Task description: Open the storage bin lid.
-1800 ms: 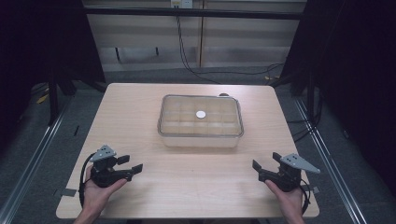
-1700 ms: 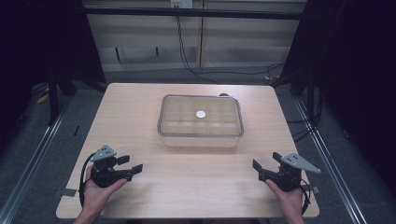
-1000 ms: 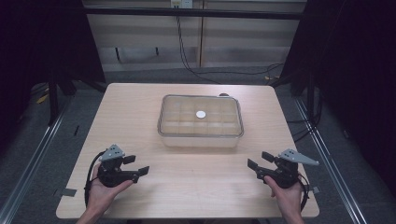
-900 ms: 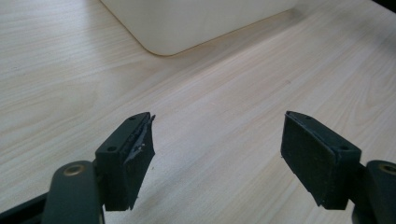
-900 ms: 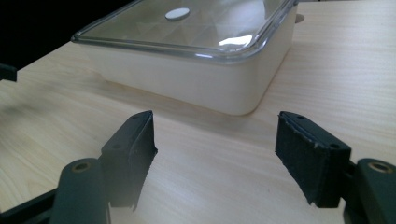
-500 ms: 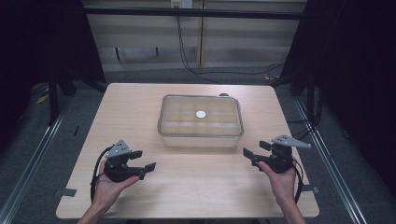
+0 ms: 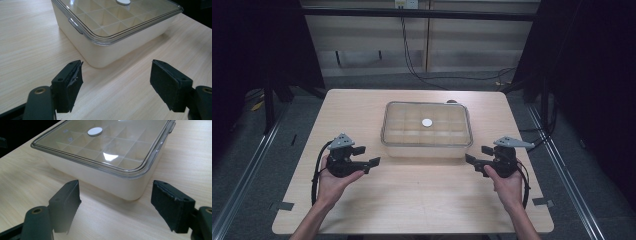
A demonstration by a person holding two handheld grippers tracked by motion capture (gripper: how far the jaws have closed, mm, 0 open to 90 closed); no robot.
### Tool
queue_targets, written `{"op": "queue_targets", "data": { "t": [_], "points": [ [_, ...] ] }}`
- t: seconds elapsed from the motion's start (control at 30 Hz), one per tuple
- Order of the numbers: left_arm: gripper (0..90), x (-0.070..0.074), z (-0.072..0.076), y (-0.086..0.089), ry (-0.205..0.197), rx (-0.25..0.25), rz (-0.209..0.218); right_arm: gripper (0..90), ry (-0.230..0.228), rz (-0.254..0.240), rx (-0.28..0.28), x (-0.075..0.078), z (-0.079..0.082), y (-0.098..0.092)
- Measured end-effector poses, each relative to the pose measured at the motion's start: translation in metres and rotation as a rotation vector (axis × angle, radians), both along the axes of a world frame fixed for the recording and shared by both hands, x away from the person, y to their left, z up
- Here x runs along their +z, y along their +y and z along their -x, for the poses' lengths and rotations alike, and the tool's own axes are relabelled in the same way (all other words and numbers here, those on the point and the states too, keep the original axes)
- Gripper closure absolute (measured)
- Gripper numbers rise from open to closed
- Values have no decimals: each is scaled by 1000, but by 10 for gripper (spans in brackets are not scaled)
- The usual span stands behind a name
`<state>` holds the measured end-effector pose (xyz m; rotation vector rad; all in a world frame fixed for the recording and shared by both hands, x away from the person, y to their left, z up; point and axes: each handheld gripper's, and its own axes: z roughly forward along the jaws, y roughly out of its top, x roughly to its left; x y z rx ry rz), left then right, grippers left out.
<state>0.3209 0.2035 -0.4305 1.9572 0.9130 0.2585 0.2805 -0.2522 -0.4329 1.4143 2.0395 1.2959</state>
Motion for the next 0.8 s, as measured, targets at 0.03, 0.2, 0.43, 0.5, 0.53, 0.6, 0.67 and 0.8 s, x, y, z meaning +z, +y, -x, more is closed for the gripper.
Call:
{"op": "queue_targets", "data": {
  "t": [0.03, 0.2, 0.43, 0.5, 0.53, 0.6, 0.67, 0.8],
  "points": [
    [261, 0, -1, 0, -1, 2, 3, 229, 4, 2, 5, 0, -1, -1],
    [234, -1, -14, -3, 12, 10, -3, 214, -9, 14, -4, 4, -11, -3],
    [208, 1, -20, -6, -16, 51, 6, 214, -10, 11, 15, 8, -23, 1],
    [210, 2, -24, -4, -5, 47, -2, 209, -2, 11, 16, 8, -27, 0],
    [210, 3, -26, -4, -3, 49, 1, 216, -4, 9, 18, 7, -29, -1],
    [217, 6, -29, -4, -7, 57, -2, 222, 5, 5, 19, 8, -32, -2],
    [228, 8, -33, -2, -5, 56, -14, 210, 5, 20, 12, 8, -35, -3],
    [228, 13, -40, 1, -3, 56, -25, 200, 28, 41, 5, 9, -44, -6]
  ]
}}
